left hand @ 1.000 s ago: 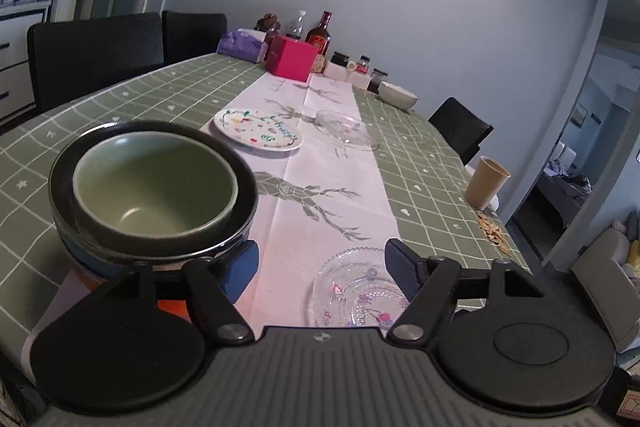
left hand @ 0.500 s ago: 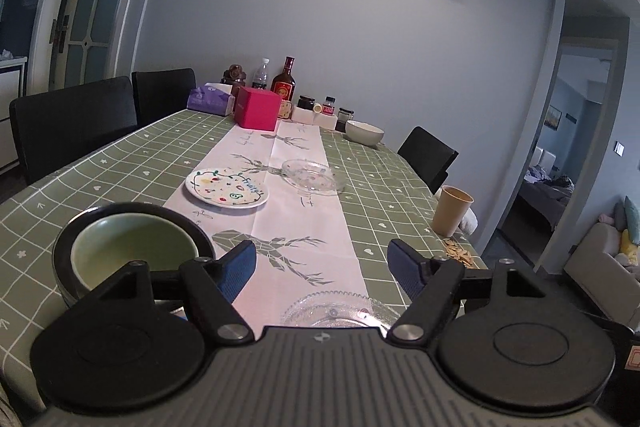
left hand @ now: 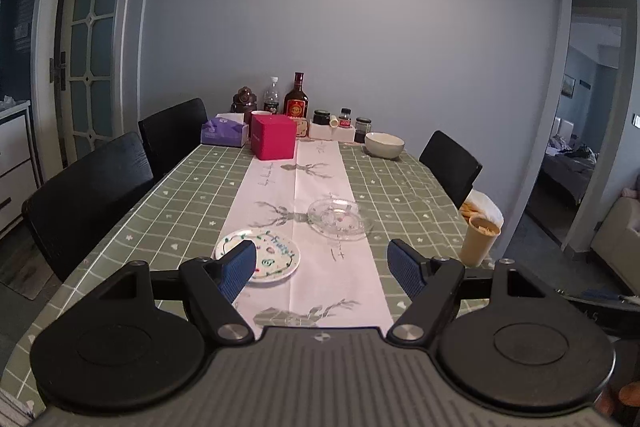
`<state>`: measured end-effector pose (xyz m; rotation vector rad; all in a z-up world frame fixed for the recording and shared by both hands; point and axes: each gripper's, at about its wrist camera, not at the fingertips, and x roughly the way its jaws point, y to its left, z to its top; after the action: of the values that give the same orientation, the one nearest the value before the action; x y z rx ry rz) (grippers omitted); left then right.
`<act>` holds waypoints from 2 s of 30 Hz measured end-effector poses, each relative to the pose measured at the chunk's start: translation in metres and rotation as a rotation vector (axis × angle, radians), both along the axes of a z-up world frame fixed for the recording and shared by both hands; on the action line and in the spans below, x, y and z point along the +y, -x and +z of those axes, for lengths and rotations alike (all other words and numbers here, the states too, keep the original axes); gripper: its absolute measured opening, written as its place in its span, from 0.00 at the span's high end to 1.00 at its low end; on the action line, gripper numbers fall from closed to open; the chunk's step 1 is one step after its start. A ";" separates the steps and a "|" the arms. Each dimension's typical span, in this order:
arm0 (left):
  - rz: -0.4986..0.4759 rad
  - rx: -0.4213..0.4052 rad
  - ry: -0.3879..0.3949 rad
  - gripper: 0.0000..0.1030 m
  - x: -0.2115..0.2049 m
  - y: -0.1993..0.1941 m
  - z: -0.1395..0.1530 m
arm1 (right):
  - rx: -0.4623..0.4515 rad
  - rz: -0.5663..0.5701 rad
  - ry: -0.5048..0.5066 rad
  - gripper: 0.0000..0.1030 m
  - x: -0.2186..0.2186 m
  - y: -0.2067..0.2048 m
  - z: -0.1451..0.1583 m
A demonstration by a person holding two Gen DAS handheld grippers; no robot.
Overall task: Organize plates and bowls
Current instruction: 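Pull both tools back from the clear glass plate, then move both tools to the clear glass plate and grip its rim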
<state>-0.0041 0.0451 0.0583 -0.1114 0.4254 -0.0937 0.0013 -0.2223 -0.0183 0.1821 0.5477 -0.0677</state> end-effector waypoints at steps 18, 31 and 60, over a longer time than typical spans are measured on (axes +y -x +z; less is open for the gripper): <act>-0.097 0.123 -0.102 0.19 -0.069 -0.233 0.036 | 0.186 0.159 -0.005 0.03 0.017 -0.252 0.066; -0.042 0.321 -0.090 0.21 -0.068 -0.409 -0.061 | 0.259 0.193 -0.375 0.08 -0.004 -0.407 -0.065; -0.039 0.561 0.089 0.37 -0.044 -0.470 -0.186 | 0.259 0.263 -0.777 0.41 -0.021 -0.444 -0.197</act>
<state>0.4656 0.0012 -0.1277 -0.2185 0.9842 -0.1199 0.4458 -0.2437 -0.2148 0.8636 0.8338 0.3903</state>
